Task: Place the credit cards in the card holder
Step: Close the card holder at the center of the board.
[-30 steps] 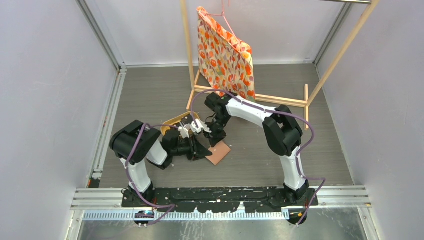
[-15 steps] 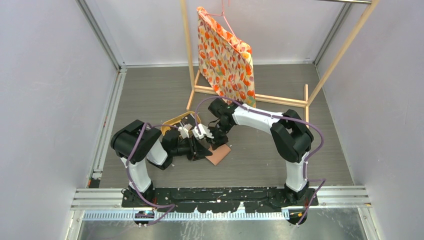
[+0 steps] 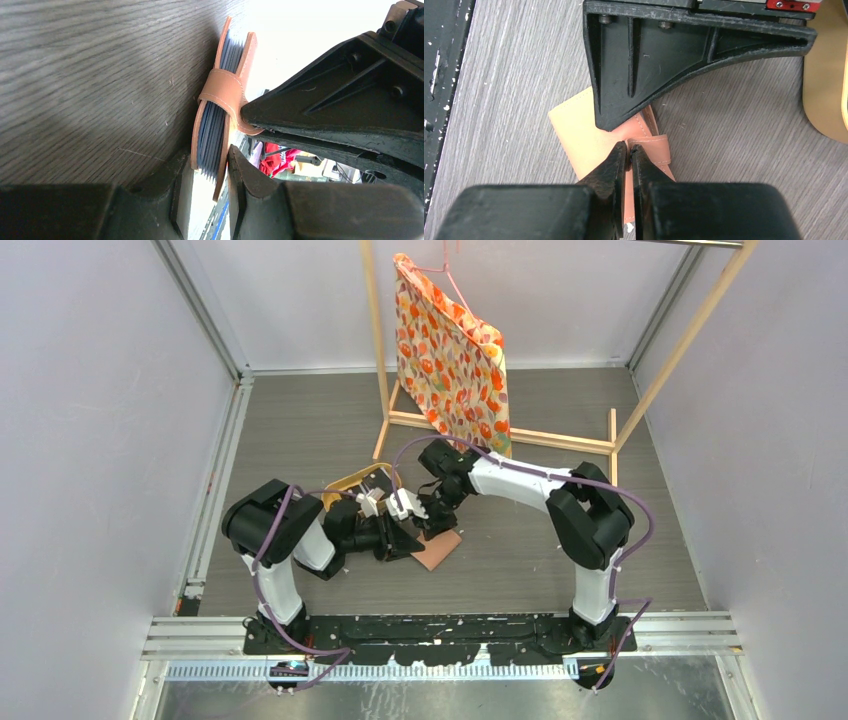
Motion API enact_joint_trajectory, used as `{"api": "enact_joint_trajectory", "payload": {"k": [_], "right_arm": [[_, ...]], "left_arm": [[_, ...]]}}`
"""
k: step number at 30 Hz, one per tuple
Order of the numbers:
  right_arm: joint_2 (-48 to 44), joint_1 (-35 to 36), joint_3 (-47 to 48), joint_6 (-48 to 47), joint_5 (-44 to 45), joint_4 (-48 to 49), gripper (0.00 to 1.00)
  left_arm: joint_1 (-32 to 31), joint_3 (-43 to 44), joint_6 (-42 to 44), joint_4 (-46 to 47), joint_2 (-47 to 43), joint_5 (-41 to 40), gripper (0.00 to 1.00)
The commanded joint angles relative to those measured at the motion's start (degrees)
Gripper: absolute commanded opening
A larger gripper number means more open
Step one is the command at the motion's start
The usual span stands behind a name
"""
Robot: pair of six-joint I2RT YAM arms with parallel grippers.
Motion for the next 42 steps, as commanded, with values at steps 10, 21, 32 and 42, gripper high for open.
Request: {"api": "enact_joint_trajectory", "payload": {"k": [10, 21, 32, 42], "right_arm": [[-3.5, 1.7, -4.3, 1.8, 0.4, -2.6, 0.01], [-1.6, 1.8, -4.7, -1.8, 1.0, -5.8, 0.05], [-0.9, 1.7, -3.5, -4.1, 0.1, -9.2, 0.21], [0.0, 1.7, -2.8, -5.6, -0.2, -11.5, 0.29]], "left_arm": [[0.4, -2.9, 1.5, -12.1, 3.5, -7.2, 0.04], [0.5, -3.0, 1.2, -11.5, 3.5, -7.1, 0.07], [0.4, -3.0, 1.3, -11.4, 3.6, -6.9, 0.06], [0.4, -3.0, 1.4, -11.5, 3.5, -6.7, 0.06]]}}
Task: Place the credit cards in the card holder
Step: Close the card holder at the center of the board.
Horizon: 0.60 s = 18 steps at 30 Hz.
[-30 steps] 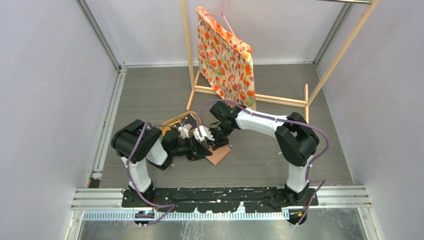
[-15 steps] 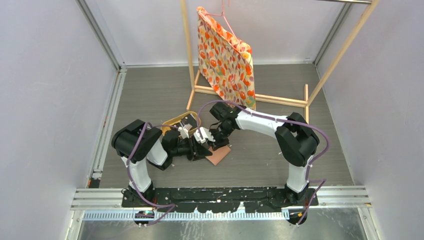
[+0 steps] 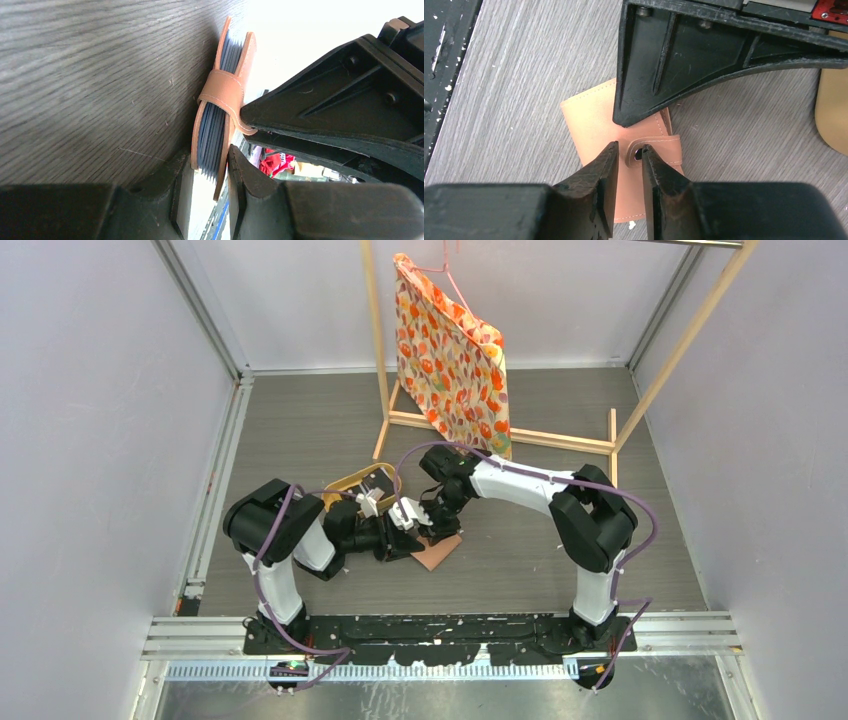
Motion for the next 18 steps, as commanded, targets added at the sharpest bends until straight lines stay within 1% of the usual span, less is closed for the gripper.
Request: {"api": "enact_joint_trajectory", "payload": {"k": [1, 14, 18], "right_arm": [[1.7, 0.9, -0.8, 0.1, -1.0, -10.5, 0.29], [2.0, 0.9, -0.9, -0.9, -1.5, -11.9, 0.36], [1.4, 1.0, -2.0, -1.2, -1.5, -11.5, 0.36]], "left_arm": [[0.4, -2.5, 1.7, -12.7, 3.0, -6.7, 0.06], [0.4, -2.4, 1.6, -12.7, 2.9, -6.6, 0.06], [0.5, -2.4, 1.6, -12.4, 3.1, -6.6, 0.06]]}}
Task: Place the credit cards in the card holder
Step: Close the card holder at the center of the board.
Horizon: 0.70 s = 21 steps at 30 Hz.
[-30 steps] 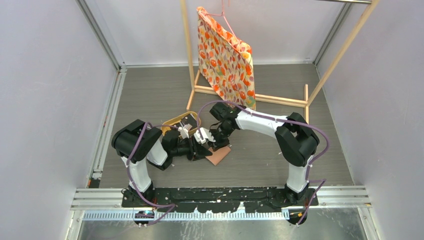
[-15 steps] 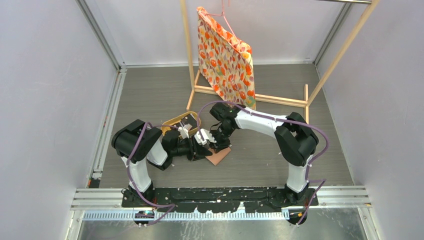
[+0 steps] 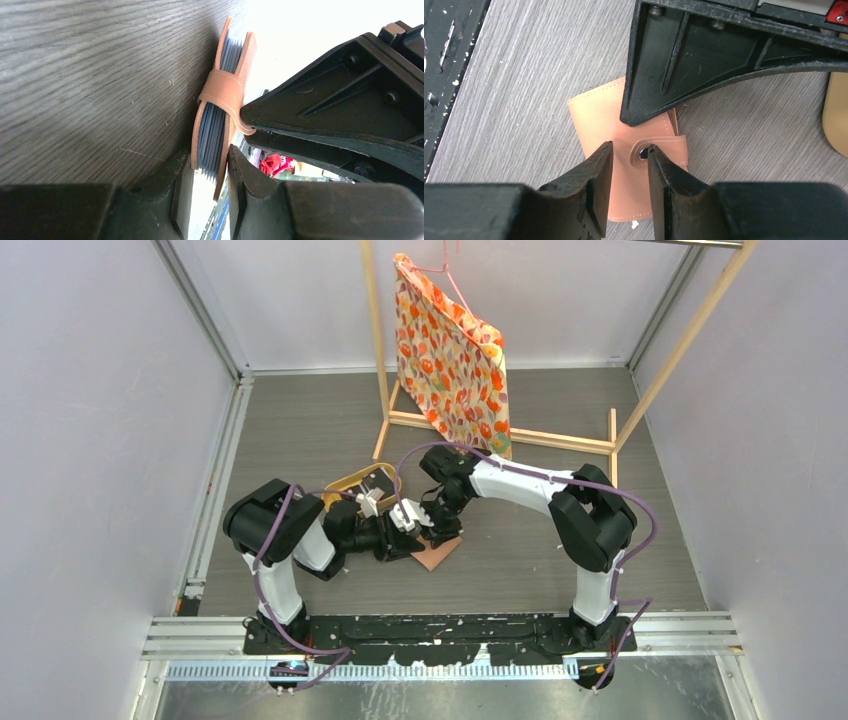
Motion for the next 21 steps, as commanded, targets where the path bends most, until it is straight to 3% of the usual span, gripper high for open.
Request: {"api": "enact_joint_trajectory", "payload": {"k": [1, 21], "right_arm": [[1.1, 0.9, -2.8, 0.7, -1.0, -9.2, 0.37], [-4.1, 2.0, -13.0, 4.9, 1.2, 2.1, 0.42]], "left_arm": [[0.4, -2.4, 1.7, -12.3, 3.2, -6.6, 0.06], [0.4, -4.3, -4.1, -1.2, 8.3, -7.0, 0.08]]}}
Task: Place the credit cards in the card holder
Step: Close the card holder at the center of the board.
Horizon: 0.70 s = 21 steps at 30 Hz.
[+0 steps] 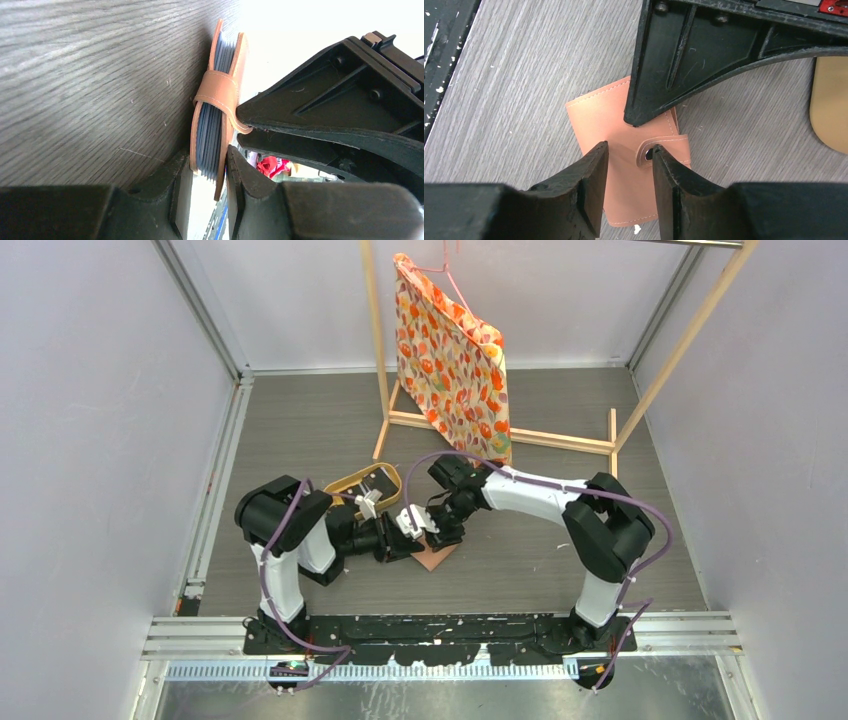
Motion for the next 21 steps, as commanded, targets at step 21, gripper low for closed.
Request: {"api": "enact_joint_trajectory", "payload": {"k": [21], "right_arm": [[-1.6, 4.7, -10.9, 3.7, 7.0, -1.3, 0.45]], "left_arm": [[0.2, -2.7, -4.9, -11.7, -0.8, -7.8, 0.29]]}}
